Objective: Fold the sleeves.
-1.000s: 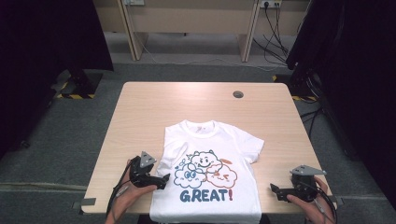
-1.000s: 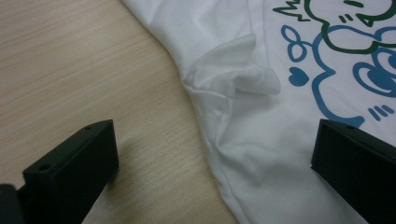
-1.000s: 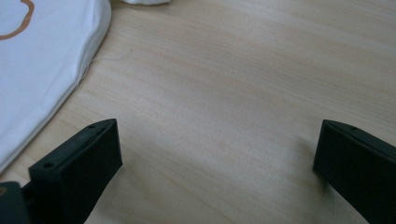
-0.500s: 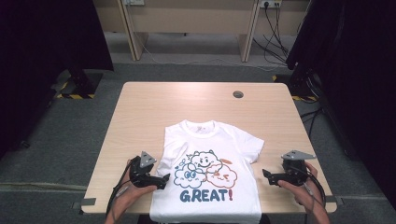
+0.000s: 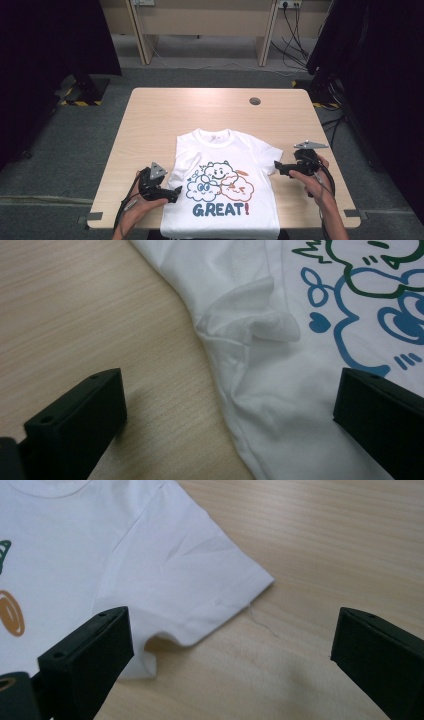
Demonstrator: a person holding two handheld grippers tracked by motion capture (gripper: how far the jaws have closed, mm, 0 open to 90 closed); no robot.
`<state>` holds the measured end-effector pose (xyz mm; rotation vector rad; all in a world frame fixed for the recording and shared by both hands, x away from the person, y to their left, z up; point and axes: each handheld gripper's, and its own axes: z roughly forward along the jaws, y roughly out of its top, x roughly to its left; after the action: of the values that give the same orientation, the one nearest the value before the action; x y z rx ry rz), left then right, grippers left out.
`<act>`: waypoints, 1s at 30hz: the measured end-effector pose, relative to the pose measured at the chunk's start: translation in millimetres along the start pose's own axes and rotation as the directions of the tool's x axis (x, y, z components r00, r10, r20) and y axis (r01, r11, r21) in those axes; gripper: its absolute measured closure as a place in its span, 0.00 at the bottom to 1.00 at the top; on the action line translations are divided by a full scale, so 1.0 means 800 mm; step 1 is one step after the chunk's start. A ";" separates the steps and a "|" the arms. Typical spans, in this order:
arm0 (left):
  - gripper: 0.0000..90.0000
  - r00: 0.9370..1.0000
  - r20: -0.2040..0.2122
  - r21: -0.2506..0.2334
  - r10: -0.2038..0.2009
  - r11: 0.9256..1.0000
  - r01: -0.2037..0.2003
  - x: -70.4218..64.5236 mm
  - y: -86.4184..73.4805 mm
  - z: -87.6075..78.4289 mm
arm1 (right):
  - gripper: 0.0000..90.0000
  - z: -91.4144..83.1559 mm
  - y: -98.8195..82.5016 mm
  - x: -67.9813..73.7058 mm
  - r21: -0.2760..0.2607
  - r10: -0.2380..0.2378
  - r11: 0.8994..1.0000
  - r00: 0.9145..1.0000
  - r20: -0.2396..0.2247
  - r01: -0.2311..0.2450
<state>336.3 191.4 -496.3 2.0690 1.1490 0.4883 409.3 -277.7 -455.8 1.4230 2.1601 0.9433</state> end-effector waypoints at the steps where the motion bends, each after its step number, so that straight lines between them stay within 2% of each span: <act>1: 0.00 1.000 0.000 0.000 0.000 1.000 0.000 0.000 0.000 0.000 | 0.05 0.004 0.003 -0.001 0.001 0.007 1.000 1.000 -0.001 -0.007; 4: 0.00 1.000 0.000 0.000 0.000 1.000 0.000 0.000 0.000 0.000 | 0.10 0.016 0.014 -0.003 0.007 0.022 1.000 1.000 0.006 -0.022; 8: 0.00 1.000 0.000 0.000 0.000 1.000 0.000 0.000 0.000 0.000 | 0.25 0.031 0.027 -0.003 0.016 -0.015 1.000 1.000 0.025 0.014; 10: 0.00 1.000 0.000 0.000 0.000 1.000 0.000 0.000 0.000 0.000 | 0.29 0.038 0.031 -0.002 0.037 -0.026 0.999 0.999 0.028 0.025; 15: 0.00 1.000 0.000 0.000 0.000 1.000 0.000 0.000 0.000 0.000 | 0.42 0.046 0.034 -0.005 0.055 -0.028 0.998 0.999 0.041 0.025; 19: 0.00 1.000 0.000 0.000 0.000 1.000 0.000 0.000 0.000 0.000 | 0.51 0.051 0.031 -0.008 0.074 -0.035 0.997 0.999 0.034 0.032; 26: 0.00 1.000 0.000 0.000 0.000 1.000 0.000 0.000 0.000 0.000 | 0.79 0.051 0.029 -0.012 0.042 -0.023 0.999 1.000 -0.004 0.023; 30: 0.00 1.000 0.000 0.000 0.000 1.000 0.000 0.000 0.000 0.000 | 0.88 0.051 0.030 -0.007 0.017 -0.038 0.999 0.999 -0.008 0.038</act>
<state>336.3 191.4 -496.3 2.0692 1.1488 0.4884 453.4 -263.2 -467.7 1.3832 2.1980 0.9212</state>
